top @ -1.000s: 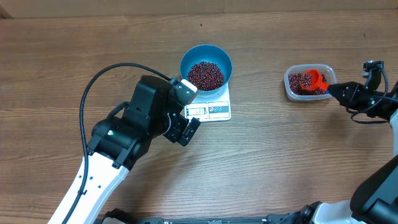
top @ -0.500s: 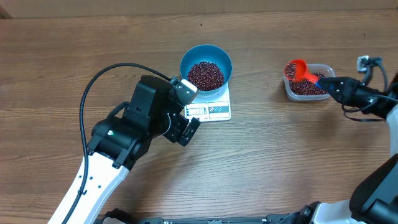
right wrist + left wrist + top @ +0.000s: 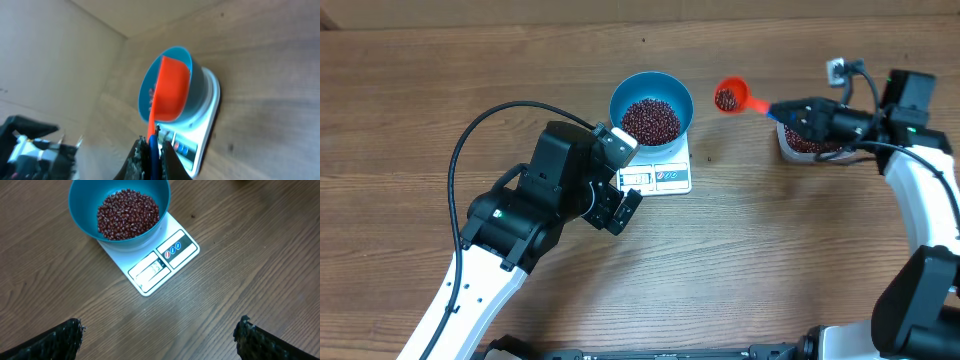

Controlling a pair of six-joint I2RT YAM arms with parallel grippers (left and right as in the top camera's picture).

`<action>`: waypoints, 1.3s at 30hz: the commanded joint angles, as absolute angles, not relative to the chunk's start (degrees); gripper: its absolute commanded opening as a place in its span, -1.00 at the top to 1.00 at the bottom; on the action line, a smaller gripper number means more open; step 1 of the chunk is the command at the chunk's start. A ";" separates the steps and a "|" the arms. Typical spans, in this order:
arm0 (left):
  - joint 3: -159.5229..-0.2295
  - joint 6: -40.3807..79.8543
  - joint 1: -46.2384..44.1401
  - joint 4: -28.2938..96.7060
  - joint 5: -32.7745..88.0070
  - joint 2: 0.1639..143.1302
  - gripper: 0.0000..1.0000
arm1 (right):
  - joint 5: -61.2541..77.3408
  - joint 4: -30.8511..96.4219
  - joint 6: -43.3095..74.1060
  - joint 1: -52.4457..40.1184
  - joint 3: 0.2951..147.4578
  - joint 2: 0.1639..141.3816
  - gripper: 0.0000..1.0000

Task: Scoop item into bowl and weigh 150g on scale
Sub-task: 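Carry the partly filled scoop with the right gripper over the bowl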

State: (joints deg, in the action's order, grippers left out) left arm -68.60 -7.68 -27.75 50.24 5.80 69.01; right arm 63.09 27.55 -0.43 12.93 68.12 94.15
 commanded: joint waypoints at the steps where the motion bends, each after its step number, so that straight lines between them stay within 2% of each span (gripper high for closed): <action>1: -68.62 -8.78 -27.55 50.37 5.80 69.10 -0.99 | 58.98 24.45 6.61 7.97 68.64 94.21 0.92; 7: -68.62 -8.78 -27.55 50.37 5.80 69.10 -1.00 | 53.74 21.02 10.92 4.36 68.64 94.21 0.92; 21: -68.62 -8.78 -27.55 50.37 5.80 69.10 -0.99 | 46.15 18.37 9.43 -0.47 68.64 94.21 0.92; 39: -68.62 -8.78 -27.55 50.37 5.80 69.10 -0.99 | 35.38 17.85 -15.68 -8.16 68.64 94.21 0.93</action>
State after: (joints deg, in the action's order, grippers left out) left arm -68.60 -7.68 -27.75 50.26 5.78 69.01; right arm 38.24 18.06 -9.34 -7.77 68.12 94.15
